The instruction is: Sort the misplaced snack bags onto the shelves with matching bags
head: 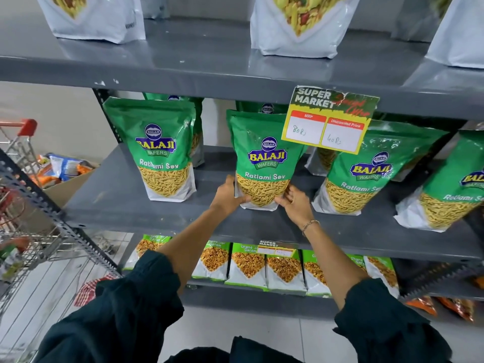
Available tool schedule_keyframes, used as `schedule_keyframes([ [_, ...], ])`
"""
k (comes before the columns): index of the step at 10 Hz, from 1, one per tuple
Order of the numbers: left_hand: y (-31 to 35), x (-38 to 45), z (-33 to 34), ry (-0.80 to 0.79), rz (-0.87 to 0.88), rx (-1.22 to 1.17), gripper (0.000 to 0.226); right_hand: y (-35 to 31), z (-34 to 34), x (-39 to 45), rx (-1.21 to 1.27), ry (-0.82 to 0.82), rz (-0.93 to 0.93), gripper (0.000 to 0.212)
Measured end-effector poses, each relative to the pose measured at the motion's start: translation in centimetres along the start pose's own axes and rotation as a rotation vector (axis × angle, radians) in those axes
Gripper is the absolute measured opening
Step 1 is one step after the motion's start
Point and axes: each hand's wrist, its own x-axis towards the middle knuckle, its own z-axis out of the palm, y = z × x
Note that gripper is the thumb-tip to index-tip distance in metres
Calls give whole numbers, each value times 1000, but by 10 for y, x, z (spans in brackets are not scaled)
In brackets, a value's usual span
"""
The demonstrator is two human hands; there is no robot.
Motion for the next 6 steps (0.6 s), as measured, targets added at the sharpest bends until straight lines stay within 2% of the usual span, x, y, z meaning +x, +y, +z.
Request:
schedule_keyframes([
  [1,-1,-4,2,-56,-5,21,66,6,-4,1,-179,-27,19,49],
  [2,0,-20,2,7,48,1,64,4,-6,-22,-246,132,-19,48],
  [3,-4,-39,-2,93,196,114,71,10,0,-83,-292,278,-228,23],
  [4,-3,-59,-17,171,370,395,71,26,13,-155,-386,116,-225,42],
  [5,6,-74,-39,386,549,640,70,77,32,-208,-636,7,-200,49],
  [6,28,-93,-65,590,679,635,71,137,49,-279,-705,-17,-122,24],
])
